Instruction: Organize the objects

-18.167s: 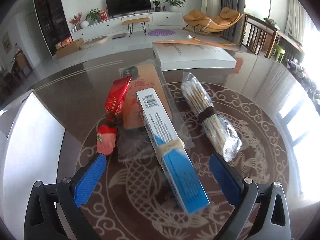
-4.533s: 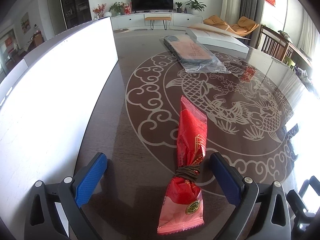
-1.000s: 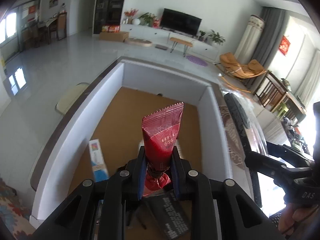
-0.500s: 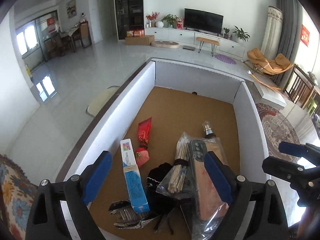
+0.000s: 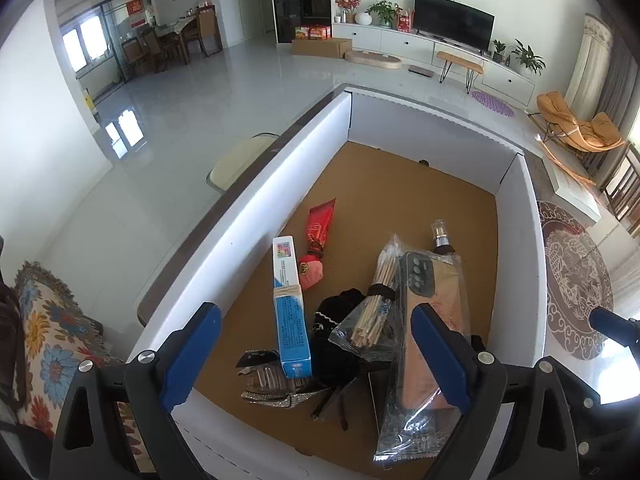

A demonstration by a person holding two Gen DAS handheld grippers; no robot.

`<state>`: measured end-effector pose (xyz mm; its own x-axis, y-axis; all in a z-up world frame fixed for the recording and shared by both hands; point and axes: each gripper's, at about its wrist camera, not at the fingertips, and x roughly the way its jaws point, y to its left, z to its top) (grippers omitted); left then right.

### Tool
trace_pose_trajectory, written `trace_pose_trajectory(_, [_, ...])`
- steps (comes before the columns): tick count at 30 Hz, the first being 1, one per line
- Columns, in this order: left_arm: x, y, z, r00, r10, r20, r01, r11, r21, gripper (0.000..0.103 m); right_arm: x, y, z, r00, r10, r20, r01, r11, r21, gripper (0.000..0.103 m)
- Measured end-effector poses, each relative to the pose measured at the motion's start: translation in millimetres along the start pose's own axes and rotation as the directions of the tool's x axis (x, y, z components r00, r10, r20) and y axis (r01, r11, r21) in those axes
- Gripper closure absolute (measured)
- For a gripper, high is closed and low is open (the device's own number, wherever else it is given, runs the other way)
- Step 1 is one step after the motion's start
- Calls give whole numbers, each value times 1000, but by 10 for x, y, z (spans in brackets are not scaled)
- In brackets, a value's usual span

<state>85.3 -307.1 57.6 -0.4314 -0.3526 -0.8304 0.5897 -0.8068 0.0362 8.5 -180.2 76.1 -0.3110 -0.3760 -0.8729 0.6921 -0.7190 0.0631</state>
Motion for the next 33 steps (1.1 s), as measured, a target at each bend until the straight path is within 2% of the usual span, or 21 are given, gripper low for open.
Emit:
trace_pose_trajectory(12, [-163,70,12,994,45,96,-44,999,-10,7,55,147,74,1000,-11,-12,11,1000,-28,7])
trace_pose_trajectory(33, [-215,73,31,991,74,108,-73,997,-11,7,12,202,114,1000,-11,-14,10,999,-45,8])
